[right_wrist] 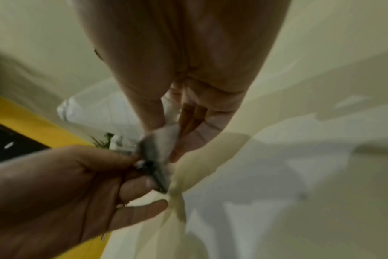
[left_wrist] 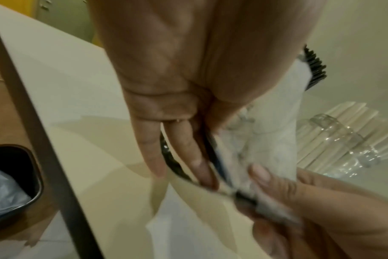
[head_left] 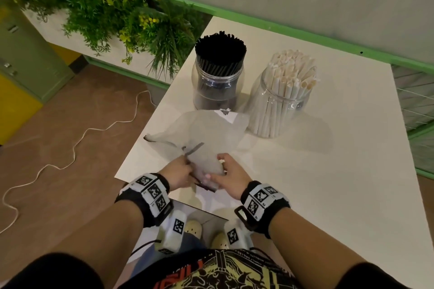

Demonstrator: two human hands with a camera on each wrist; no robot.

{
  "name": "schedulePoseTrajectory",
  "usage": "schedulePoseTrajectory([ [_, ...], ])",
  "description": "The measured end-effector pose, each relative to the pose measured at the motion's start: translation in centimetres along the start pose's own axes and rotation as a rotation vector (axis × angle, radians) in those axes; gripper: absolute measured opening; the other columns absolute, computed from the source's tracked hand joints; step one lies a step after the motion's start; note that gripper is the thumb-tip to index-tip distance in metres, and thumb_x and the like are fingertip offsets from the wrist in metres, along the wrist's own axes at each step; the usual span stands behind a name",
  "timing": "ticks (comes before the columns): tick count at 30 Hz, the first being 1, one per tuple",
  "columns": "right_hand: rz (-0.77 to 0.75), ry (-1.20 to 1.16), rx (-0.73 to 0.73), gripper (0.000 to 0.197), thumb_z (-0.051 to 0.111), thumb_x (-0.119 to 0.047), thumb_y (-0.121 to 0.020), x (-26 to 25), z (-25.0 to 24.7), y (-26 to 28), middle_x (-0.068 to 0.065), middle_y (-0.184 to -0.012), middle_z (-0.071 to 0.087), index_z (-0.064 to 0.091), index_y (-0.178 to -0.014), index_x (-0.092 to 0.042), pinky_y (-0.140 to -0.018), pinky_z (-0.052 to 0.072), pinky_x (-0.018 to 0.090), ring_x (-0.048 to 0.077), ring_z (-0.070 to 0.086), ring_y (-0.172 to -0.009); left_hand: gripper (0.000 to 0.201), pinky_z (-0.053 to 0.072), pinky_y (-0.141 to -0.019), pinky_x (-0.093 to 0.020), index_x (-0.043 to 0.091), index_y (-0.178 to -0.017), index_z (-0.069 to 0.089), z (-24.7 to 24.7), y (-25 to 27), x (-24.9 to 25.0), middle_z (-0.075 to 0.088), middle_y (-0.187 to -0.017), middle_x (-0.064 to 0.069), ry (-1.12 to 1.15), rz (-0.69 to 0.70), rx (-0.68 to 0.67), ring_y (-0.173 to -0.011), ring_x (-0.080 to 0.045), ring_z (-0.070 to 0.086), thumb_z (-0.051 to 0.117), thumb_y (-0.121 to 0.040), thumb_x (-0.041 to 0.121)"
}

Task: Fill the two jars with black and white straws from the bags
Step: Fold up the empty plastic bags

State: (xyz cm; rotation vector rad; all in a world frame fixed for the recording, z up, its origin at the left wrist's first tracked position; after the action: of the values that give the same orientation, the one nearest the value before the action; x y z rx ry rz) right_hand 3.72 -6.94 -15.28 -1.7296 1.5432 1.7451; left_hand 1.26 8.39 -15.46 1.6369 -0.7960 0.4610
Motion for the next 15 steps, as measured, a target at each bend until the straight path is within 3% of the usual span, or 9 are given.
schedulePoseTrajectory([
  [1, -0.005, -0.05, 0.025, 0.037, 0.066, -0.009, -0.087, -0.2, -0.5, 0.0, 0.012, -0.103, 0.062, 0.046, -0.117, -0.017, -0.063, 0.053, 0.023, 0.019, 0.062, -0.081, 0.034, 0.051, -0.082, -0.034, -0.006, -0.125, 0.048, -0.6, -0.1, 0.0, 0.057, -0.123, -0.025, 0.061, 0.029, 0.039, -0.1, -0.031, 0.059, 0.045, -0.092, -0.005],
  [3, -0.009, -0.114, 0.105, 0.018, 0.055, 0.001, -0.091, -0.5, -2.6, 0.4, 0.007, -0.085, 0.063, 0.052, -0.098, -0.015, -0.056, 0.05, 0.017, 0.014, 0.06, -0.064, 0.034, 0.055, -0.077, -0.039, 0.003, -0.125, 0.048, -3.3, -0.8, -1.0, 0.059, -0.122, -0.022, 0.144, 0.056, 0.198, -0.096, -0.032, 0.062, 0.044, -0.091, 0.001],
  [5, -0.011, -0.135, 0.229, 0.023, 0.05, 0.008, -0.091, 0.0, -5.9, 1.2, 0.003, -0.074, 0.061, 0.053, -0.084, -0.014, -0.053, 0.048, 0.016, 0.01, 0.058, -0.055, 0.035, 0.053, -0.088, -0.047, 0.011, -0.121, 0.052, -6.3, -0.6, -1.5, 0.062, -0.116, -0.019, 0.17, 0.076, 0.392, -0.099, -0.036, 0.062, 0.045, -0.086, 0.009],
  [6, -0.007, -0.092, 0.297, 0.025, 0.05, 0.008, -0.09, 0.6, -7.7, 1.7, 0.004, -0.073, 0.061, 0.053, -0.08, -0.014, -0.054, 0.048, 0.018, 0.012, 0.058, -0.056, 0.032, 0.05, -0.091, -0.043, 0.013, -0.117, 0.054, -7.8, 0.1, -1.4, 0.063, -0.11, -0.016, 0.179, 0.072, 0.478, -0.097, -0.035, 0.061, 0.044, -0.087, 0.009],
  [8, 0.028, 0.079, 0.38, 0.025, 0.05, 0.004, -0.09, 2.1, -10.6, 2.6, 0.007, -0.077, 0.063, 0.057, -0.078, -0.016, -0.057, 0.046, 0.021, 0.019, 0.059, -0.064, 0.025, 0.043, -0.084, -0.035, 0.012, -0.114, 0.055, -10.1, 1.4, -1.7, 0.06, -0.101, -0.013, 0.038, 0.046, 0.635, -0.095, -0.032, 0.057, 0.042, -0.093, 0.009],
  [10, 0.101, 0.365, 0.29, 0.02, 0.051, -0.003, -0.091, 3.4, -11.6, 3.1, 0.007, -0.088, 0.063, 0.064, -0.09, -0.018, -0.064, 0.043, 0.021, 0.022, 0.058, -0.079, 0.025, 0.04, -0.085, -0.036, 0.012, -0.118, 0.053, -11.3, 2.1, -2.4, 0.062, -0.107, -0.015, -0.106, 0.025, 0.661, -0.098, -0.033, 0.056, 0.046, -0.094, 0.011],
  [12, 0.093, 0.565, 0.152, 0.036, 0.056, -0.011, -0.088, 3.4, -11.2, 3.2, 0.007, -0.115, 0.055, 0.06, -0.121, -0.025, -0.086, 0.042, 0.026, 0.025, 0.053, -0.104, 0.04, 0.04, -0.094, -0.041, 0.011, -0.127, 0.047, -11.3, 2.3, -2.8, 0.056, -0.123, -0.02, -0.188, -0.012, 0.64, -0.11, -0.037, 0.052, 0.057, -0.089, 0.013],
  [13, 0.061, 0.587, 0.135, 0.049, 0.058, -0.018, -0.084, 2.7, -10.7, 3.4, 0.007, -0.126, 0.047, 0.051, -0.132, -0.029, -0.096, 0.039, 0.033, 0.028, 0.046, -0.115, 0.051, 0.037, -0.1, -0.045, 0.011, -0.132, 0.042, -11.0, 2.5, -2.6, 0.049, -0.131, -0.022, -0.257, -0.025, 0.66, -0.118, -0.04, 0.046, 0.062, -0.085, 0.015],
  [15, -0.09, 0.582, 0.25, 0.068, 0.053, -0.039, -0.074, 0.1, -9.5, 3.9, 0.006, -0.139, 0.037, 0.042, -0.14, -0.029, -0.104, 0.034, 0.042, 0.031, 0.036, -0.125, 0.063, 0.031, -0.104, -0.05, 0.011, -0.137, 0.039, -10.0, 3.4, -1.1, 0.038, -0.138, -0.021, -0.416, 0.06, 0.748, -0.127, -0.041, 0.034, 0.067, -0.081, 0.02],
])
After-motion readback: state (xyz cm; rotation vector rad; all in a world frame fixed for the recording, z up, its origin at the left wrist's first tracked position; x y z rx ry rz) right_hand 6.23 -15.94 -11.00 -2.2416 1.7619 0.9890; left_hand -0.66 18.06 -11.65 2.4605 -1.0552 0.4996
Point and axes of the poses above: each hand's wrist, its own y-axis away from the middle knuckle, its own z-axis out of the palm, x = y × z, the point moved 4 cm from there along -y, towards the middle knuckle
